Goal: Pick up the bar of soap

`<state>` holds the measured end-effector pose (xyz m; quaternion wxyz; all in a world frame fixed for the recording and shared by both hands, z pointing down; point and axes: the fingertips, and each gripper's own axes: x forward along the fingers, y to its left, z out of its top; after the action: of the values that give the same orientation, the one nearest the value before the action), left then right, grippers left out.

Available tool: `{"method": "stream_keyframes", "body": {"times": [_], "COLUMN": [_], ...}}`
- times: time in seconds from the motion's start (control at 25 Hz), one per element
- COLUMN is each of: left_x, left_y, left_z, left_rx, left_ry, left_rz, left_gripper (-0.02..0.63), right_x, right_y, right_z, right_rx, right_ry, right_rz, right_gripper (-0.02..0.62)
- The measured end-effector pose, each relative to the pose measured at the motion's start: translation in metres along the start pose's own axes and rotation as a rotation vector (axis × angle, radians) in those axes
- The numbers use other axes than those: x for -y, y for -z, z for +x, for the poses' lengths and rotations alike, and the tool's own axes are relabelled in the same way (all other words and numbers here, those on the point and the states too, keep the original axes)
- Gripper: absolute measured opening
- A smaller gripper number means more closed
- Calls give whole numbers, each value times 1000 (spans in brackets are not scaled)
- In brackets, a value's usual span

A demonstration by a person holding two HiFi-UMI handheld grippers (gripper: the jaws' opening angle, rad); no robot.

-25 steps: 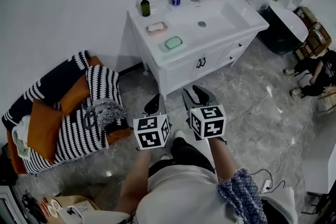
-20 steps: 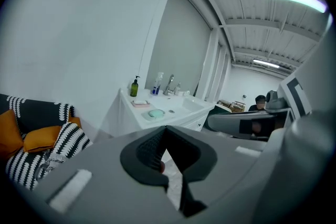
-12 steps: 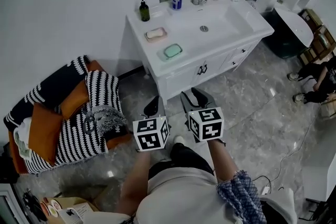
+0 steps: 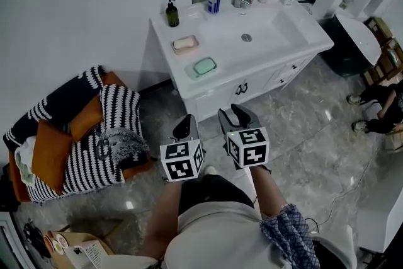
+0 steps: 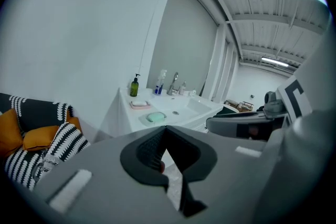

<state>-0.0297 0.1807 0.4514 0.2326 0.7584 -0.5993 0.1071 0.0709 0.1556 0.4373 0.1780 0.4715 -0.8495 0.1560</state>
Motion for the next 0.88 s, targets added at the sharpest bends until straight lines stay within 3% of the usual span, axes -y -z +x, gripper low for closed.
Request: {"method": "stream_keyframes", "body": {"times": [0.16, 0.6, 0.88], "left_x": [1, -11, -15], "left_y": [6, -7, -17], "left_z": [9, 28, 50], "left_rx": [-19, -7, -2], "left_ry": [1, -50, -44], "left_rz": [-34, -7, 9], "left_gripper": [8, 8, 9], "right_x": [3, 19, 15], "right_y": [6, 1, -11], "right_z": [9, 26, 44], "right_rx": [-19, -24, 0], "right_ry": [-8, -28, -68], "right_rz": [-39, -21, -106], "right_gripper": [151, 152, 152]}}
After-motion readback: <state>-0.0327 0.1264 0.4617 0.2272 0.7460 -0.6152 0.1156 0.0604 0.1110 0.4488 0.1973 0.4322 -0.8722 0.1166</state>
